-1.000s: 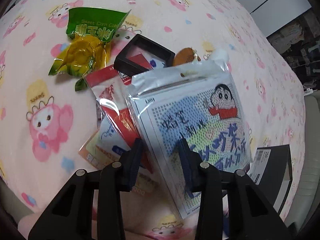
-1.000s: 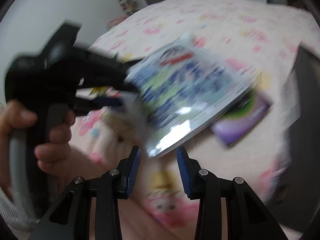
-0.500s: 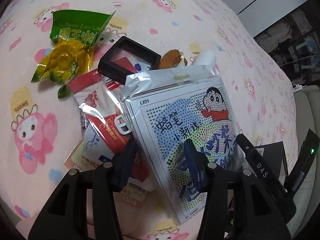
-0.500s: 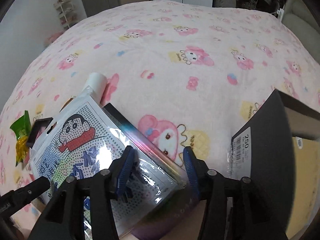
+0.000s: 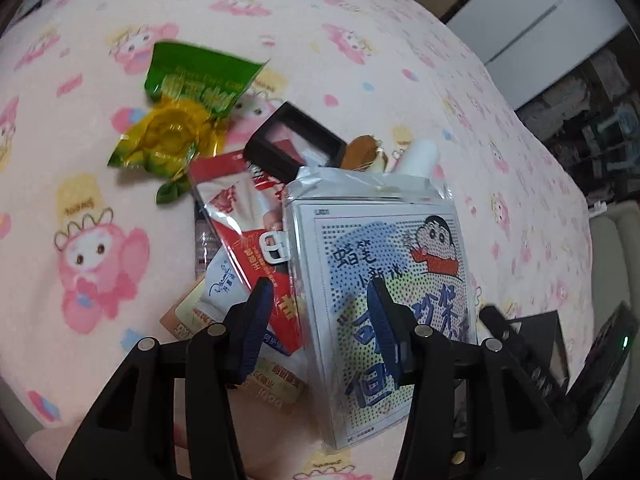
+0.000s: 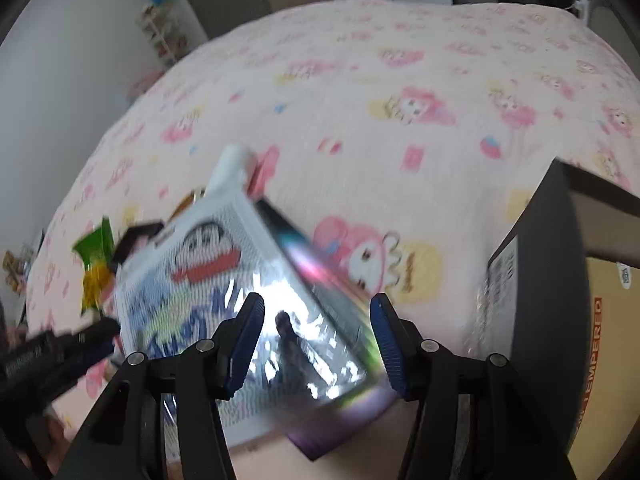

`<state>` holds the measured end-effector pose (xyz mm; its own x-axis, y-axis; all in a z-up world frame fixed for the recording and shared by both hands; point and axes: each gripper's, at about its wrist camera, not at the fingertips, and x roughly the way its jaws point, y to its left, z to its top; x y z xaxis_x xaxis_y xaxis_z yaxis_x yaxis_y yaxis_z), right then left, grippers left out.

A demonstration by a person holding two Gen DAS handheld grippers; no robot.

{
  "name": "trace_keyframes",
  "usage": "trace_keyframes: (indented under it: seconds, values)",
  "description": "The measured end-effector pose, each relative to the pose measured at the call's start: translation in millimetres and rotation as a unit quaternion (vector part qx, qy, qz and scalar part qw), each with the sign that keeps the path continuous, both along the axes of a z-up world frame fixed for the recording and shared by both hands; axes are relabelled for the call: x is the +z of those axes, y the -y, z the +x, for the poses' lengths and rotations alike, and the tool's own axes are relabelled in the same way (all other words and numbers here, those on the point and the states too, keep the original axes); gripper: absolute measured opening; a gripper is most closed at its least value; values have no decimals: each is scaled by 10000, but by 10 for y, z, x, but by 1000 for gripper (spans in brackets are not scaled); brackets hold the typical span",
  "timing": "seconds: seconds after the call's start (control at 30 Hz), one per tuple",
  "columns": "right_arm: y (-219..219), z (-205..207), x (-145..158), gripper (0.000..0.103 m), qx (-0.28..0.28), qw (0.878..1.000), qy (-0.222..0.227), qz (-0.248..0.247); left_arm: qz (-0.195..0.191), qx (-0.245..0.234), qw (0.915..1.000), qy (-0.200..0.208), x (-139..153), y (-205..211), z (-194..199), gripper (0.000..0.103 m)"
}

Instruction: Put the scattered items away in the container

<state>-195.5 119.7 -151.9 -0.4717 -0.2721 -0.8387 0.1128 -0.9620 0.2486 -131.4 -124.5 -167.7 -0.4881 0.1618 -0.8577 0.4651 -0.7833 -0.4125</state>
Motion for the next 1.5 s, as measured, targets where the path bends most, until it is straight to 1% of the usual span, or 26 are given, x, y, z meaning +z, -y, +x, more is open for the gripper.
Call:
trace_keyframes:
  seconds: [0.03, 0.1, 0.17, 0.2, 0.27, 0.3, 0.37, 0.47, 0.53, 0.57, 0.6, 0.7, 0.77, 0.83, 0.9, 1.0, 1.07, 1.1, 1.2, 1.23, 1.37, 1.43, 1.5]
  values:
    - [9, -64, -51, 51, 11, 9999, 129, -19, 60, -43, 10000, 38, -31, -2, -19, 47]
    - [31, -185, -152, 51, 39, 9993, 379, -44, 214, -60, 9997, 118, -111, 39, -67, 33]
    - [87, -211, -250, 54, 112, 9986, 522, 67, 341, -45, 9993, 166, -176, 89, -105, 33]
    - [92, -194, -254, 54, 121, 9988, 477, 66, 354, -21, 9993, 145, -180, 105, -108, 33]
    - [90, -149, -257, 54, 202, 9983, 539, -42, 378, 20, 9992, 87, -182, 134, -114, 32]
    - [89, -122, -261, 52, 264, 9978, 596, -122, 387, 32, 9992, 39, -174, 145, -117, 32]
    - [103, -34, -264, 47, 396, 9964, 713, -231, 394, 113, 9992, -31, -154, 183, -100, 31]
    - [128, 136, -262, 46, 480, 9943, 889, -341, 448, 267, 9986, -33, -151, 244, -70, 31]
    - [156, 307, -270, 46, 443, 9925, 1054, -437, 414, 211, 9989, 32, -144, 222, -60, 35]
    - [183, 397, -272, 46, 451, 9917, 1129, -426, 397, 184, 9990, 65, -140, 211, -55, 41]
    - [211, 488, -272, 46, 467, 9909, 1192, -405, 380, 156, 9991, 97, -137, 200, -50, 43]
    - [262, 724, -271, 46, 611, 9910, 1173, -210, 328, 73, 9992, 195, -126, 168, -34, 43]
    - [239, 786, -272, 46, 609, 9926, 1047, -114, 294, 17, 9992, 260, -120, 146, -24, 43]
    - [166, 757, -269, 46, 483, 9940, 973, -158, 260, -38, 9991, 325, -113, 124, -14, 43]
    - [96, 743, -254, 46, 347, 9946, 944, -254, 226, -156, 9981, 560, -146, 65, 7, 44]
    - [117, 664, -280, 46, 393, 9952, 876, -207, 34, -365, 9968, 707, -162, -41, 33, 44]
    - [117, 642, -290, 47, 495, 9944, 904, -229, -108, -481, 9962, 723, -156, -98, 27, 47]
    - [129, 664, -289, 50, 534, 9940, 924, -222, -127, -496, 9965, 668, -150, -107, 19, 48]
    - [163, 740, -261, 49, 657, 9932, 947, -178, -55, -568, 9980, 268, -89, -101, -15, 48]
    - [160, 772, -240, 49, 687, 9930, 942, -175, -21, -587, 9981, 205, -80, -96, -20, 48]
    - [88, 836, -262, 49, 644, 9931, 967, -177, 73, -561, 9979, 308, -102, -75, 5, 48]
    - [94, 843, -275, 49, 662, 9938, 889, -94, 120, -548, 9978, 359, -114, -64, 17, 48]
    - [117, 855, -281, 49, 664, 9945, 813, -26, -165, -517, 9970, 553, -95, -108, 81, 48]
